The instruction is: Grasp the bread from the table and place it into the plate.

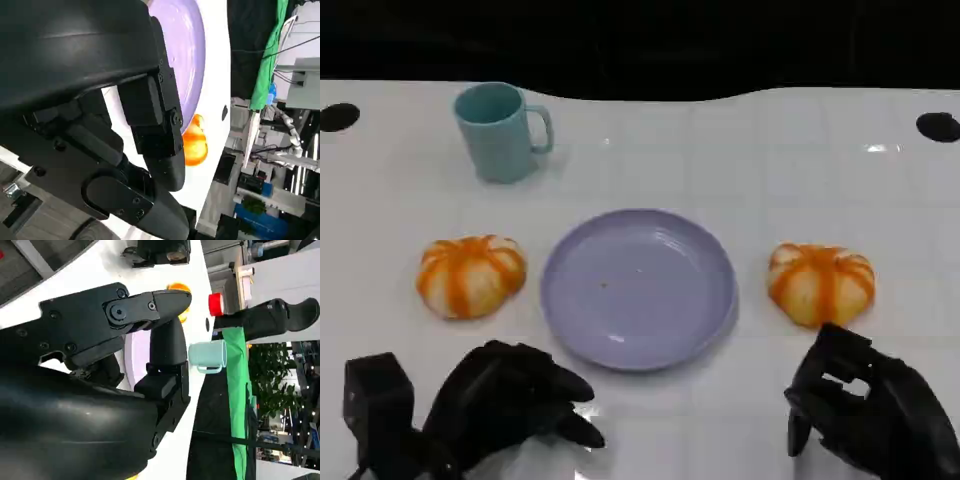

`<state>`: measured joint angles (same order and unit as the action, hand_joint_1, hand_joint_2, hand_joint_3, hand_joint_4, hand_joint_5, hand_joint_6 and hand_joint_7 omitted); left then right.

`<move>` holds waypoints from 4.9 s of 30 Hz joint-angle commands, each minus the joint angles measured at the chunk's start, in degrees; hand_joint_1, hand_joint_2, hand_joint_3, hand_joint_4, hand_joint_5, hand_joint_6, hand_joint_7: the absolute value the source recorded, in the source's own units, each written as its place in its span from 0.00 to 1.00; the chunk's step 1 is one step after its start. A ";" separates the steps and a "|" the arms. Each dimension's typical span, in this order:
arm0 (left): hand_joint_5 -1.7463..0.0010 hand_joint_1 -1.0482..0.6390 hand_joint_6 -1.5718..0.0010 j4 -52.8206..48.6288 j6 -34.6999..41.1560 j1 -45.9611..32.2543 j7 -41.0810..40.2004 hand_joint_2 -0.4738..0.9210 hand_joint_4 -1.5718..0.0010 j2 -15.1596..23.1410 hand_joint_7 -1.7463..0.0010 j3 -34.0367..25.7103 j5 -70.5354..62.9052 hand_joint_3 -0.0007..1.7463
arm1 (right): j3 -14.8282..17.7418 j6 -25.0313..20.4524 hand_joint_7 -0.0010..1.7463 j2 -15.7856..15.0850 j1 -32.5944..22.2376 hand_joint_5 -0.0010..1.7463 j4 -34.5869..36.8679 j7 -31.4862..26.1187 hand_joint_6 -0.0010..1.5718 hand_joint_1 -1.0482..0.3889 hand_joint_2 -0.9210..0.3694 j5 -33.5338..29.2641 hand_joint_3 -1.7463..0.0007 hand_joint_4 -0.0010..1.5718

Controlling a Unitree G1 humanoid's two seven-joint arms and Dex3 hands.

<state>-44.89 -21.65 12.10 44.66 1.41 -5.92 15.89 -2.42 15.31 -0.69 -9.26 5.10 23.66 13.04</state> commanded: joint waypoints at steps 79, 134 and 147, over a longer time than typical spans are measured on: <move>0.87 0.00 0.00 -0.61 0.12 -0.23 -0.23 0.87 0.00 0.42 0.99 -0.25 -0.05 0.00 | -9.43 -3.01 0.00 -23.11 21.68 0.12 3.40 -24.69 0.15 0.28 0.06 -62.38 1.00 0.09; 0.86 0.00 0.00 3.79 1.16 -2.79 -1.48 0.88 0.00 0.46 0.98 0.91 -0.35 0.00 | -26.29 5.02 0.99 -15.58 44.26 1.00 53.86 -61.62 0.43 0.62 0.07 -59.40 0.90 0.56; 0.87 0.00 0.00 3.93 1.38 -2.86 -1.75 0.87 0.00 0.37 0.98 0.97 -0.50 0.00 | -24.72 10.99 1.00 -15.26 44.63 1.00 51.35 -68.82 0.45 0.63 0.44 -57.06 0.27 0.61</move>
<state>-41.23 -20.28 9.55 43.29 0.95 -4.77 15.42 -28.22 25.17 -15.66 34.19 57.65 -43.89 -45.13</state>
